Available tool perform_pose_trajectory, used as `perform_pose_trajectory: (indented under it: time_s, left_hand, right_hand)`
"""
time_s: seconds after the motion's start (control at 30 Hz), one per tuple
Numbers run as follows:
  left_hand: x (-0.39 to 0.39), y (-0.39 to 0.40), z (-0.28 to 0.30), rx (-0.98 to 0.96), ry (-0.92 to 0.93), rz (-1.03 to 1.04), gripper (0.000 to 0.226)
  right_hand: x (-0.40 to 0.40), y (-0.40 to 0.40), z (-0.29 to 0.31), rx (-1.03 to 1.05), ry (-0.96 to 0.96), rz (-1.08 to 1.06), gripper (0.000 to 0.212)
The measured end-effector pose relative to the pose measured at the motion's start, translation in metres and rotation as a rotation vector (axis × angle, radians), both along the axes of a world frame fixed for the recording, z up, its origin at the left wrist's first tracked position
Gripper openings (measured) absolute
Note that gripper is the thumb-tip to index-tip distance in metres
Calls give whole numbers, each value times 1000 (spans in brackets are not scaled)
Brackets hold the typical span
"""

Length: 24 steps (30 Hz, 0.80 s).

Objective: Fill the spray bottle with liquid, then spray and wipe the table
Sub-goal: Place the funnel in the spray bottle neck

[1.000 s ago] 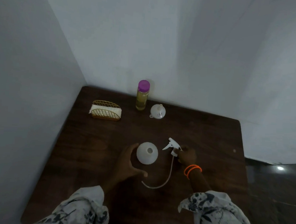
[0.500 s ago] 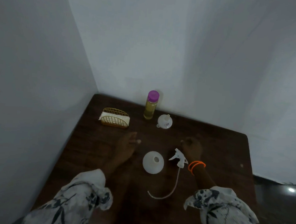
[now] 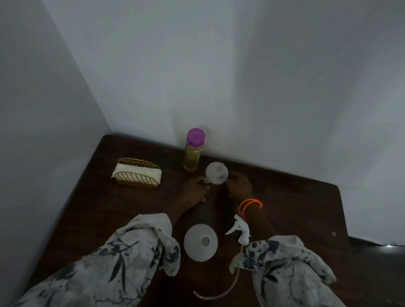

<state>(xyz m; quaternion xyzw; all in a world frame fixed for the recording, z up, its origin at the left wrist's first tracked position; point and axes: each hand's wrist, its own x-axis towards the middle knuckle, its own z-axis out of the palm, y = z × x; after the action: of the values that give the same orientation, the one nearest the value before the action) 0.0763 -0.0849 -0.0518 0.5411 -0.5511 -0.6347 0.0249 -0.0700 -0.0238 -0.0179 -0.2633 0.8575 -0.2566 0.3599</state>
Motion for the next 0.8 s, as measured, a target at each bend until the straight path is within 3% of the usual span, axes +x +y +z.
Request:
perform_pose_trajectory:
  time_s: [0.13, 0.27, 0.5, 0.6, 0.67, 0.8]
  left_hand:
    - [-9, -6, -8, 34, 58, 32, 65]
    - [-11, -12, -7, 64, 63, 19, 71]
    - [-12, -10, 15, 216, 90, 91, 50]
    - [-5, -7, 33, 248, 154, 119, 40]
    - [0, -1, 47, 265, 201, 151, 35]
    - [10, 18, 75, 254, 291, 232, 21]
  right_hand:
    - [-3, -14, -12, -18, -22, -26, 37]
    - [-6, -17, -17, -27, -90, -86, 32]
    - [-10, 9, 2, -178, -463, -462, 36]
    - [-13, 21, 19, -220, -579, -598, 27]
    - [-12, 30, 31, -255, -681, -626, 23]
    - [-3, 45, 52, -330, -784, -642, 38]
